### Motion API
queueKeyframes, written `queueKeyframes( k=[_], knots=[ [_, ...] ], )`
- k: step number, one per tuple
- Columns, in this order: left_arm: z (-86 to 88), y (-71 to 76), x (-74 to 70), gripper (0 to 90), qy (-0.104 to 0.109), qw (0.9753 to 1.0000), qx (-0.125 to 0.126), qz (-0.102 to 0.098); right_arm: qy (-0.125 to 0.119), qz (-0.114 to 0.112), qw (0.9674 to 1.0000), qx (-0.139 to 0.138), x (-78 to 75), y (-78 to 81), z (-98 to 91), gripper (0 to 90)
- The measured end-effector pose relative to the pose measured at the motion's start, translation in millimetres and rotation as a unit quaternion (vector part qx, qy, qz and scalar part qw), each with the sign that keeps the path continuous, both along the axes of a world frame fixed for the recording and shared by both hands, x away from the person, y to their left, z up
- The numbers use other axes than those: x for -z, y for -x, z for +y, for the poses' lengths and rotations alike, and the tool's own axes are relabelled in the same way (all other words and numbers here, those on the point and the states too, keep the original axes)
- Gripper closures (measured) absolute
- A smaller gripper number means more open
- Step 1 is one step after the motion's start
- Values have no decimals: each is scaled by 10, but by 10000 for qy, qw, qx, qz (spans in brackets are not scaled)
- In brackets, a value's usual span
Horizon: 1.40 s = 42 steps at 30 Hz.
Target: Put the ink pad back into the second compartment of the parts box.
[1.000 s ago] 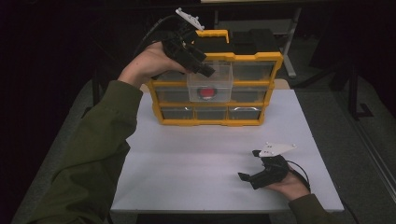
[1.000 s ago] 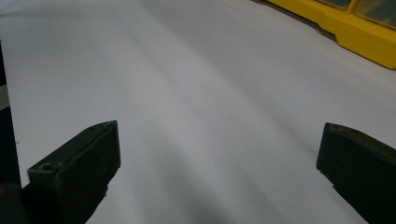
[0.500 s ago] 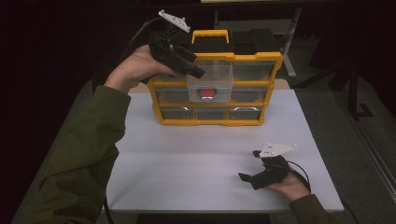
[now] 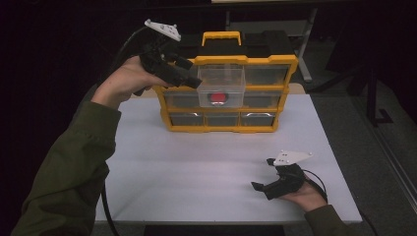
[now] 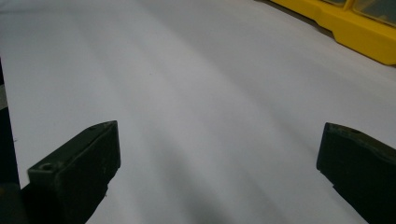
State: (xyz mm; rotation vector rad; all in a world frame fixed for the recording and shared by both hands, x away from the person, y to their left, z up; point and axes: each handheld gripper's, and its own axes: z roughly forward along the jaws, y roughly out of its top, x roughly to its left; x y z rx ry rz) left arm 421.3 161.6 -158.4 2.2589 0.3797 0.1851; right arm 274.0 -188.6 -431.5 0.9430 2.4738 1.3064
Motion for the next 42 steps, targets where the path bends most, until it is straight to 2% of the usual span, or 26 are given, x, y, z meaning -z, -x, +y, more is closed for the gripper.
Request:
queueKeyframes(
  k=[5,9,19,31,42],
  knots=[
    [110,69,112,183,27,10000,-88,-5,3,-5,10000,-4,2,-7,3,0],
    [181,130,221,136,47,9998,-190,-11,8,-8,10000,-33,5,-13,13,0],
    [296,268,500,102,45,9993,-356,46,-4,-3,10000,-16,3,-10,12,0],
    [354,450,945,0,90,9987,-484,142,-18,-12,10000,-10,0,-8,10,0],
    [469,630,1341,0,114,9979,-625,136,-17,-17,10000,-14,1,-9,10,0]
  ],
)
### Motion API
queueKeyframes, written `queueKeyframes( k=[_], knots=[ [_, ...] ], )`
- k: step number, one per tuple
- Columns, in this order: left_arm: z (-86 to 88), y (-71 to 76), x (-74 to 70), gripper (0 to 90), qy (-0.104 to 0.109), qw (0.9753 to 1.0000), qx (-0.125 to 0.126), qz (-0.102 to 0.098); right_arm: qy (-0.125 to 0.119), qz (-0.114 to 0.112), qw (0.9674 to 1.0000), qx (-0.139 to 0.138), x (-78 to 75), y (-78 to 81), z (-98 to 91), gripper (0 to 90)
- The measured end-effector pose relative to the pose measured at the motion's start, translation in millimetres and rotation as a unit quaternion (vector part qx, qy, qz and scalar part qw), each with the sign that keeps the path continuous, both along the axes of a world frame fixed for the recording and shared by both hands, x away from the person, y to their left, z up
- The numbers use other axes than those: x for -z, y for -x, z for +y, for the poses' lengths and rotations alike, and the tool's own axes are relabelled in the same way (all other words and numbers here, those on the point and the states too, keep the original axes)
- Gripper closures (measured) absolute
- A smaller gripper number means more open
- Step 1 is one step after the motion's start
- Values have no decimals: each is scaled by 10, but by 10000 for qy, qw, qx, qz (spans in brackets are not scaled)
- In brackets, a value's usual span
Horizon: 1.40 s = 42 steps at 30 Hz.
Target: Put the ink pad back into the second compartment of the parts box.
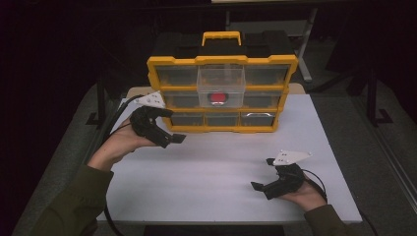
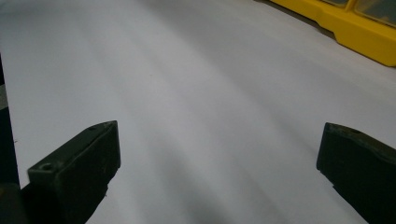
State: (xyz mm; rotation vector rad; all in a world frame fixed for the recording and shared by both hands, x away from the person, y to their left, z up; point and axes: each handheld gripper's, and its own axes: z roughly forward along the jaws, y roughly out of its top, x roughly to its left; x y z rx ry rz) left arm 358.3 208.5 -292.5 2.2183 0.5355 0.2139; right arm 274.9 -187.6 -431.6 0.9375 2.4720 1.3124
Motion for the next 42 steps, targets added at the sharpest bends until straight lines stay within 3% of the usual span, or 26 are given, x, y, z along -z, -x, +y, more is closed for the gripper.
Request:
queueKeyframes(
  k=[3,13,25,42],
  knots=[
    [54,49,111,0,-113,9999,-80,-45,-7,1,10000,3,-2,1,0,0],
    [182,169,435,0,189,9996,-217,-71,1,7,10000,-3,-1,3,4,0],
    [257,284,742,0,267,9991,-276,-178,1,8,10000,2,0,2,2,0],
    [435,503,1261,0,460,9982,-371,-58,17,0,10000,2,3,-2,4,0]
  ],
)
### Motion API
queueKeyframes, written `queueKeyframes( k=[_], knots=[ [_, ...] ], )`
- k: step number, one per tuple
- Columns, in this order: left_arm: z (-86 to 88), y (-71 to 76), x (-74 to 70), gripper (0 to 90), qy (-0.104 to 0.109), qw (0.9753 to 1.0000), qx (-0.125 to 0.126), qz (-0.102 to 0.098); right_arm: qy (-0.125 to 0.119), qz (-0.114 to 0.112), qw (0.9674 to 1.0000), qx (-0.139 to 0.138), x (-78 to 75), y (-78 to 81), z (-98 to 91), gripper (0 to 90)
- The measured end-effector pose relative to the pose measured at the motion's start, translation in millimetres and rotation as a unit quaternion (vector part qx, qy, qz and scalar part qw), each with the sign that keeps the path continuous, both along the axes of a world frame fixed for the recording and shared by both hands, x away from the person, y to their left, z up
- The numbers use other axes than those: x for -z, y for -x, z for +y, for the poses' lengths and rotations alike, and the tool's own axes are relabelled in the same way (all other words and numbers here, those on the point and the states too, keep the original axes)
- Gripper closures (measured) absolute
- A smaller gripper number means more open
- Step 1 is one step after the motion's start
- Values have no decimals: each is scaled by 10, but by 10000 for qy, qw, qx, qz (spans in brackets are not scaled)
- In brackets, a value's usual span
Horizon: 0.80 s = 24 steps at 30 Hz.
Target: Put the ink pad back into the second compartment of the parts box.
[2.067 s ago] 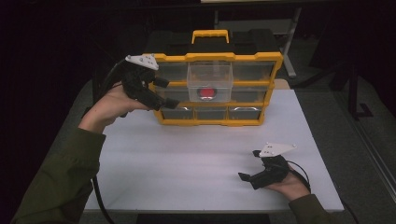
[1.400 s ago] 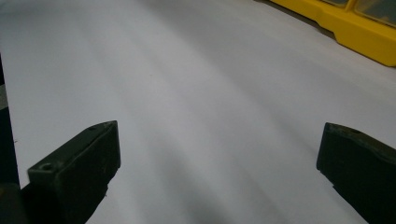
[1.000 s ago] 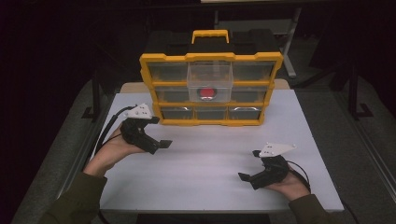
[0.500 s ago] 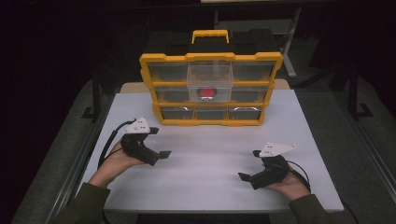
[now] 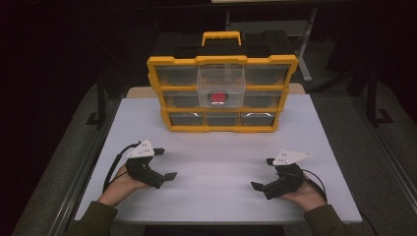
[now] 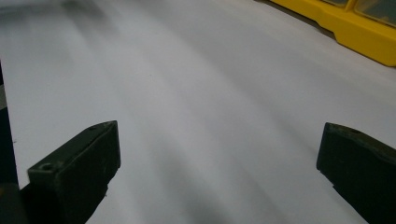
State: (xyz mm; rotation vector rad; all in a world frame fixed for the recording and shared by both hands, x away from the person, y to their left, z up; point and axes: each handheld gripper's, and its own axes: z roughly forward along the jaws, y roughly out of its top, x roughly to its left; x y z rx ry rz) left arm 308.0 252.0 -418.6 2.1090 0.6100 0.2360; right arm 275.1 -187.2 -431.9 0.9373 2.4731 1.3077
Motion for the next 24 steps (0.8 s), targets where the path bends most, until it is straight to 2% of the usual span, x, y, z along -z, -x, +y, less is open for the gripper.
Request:
queueKeyframes(
  k=[5,8,12,24],
  knots=[
    [6,77,114,0,177,9998,49,126,0,-2,10000,1,0,0,1,0],
    [11,122,144,0,197,9996,104,152,5,4,10000,7,2,-1,0,0],
    [42,147,177,0,412,9988,88,250,10,10,10000,11,4,0,2,0],
    [50,136,190,0,271,9994,95,196,35,15,10000,5,12,2,6,0]
  ],
)
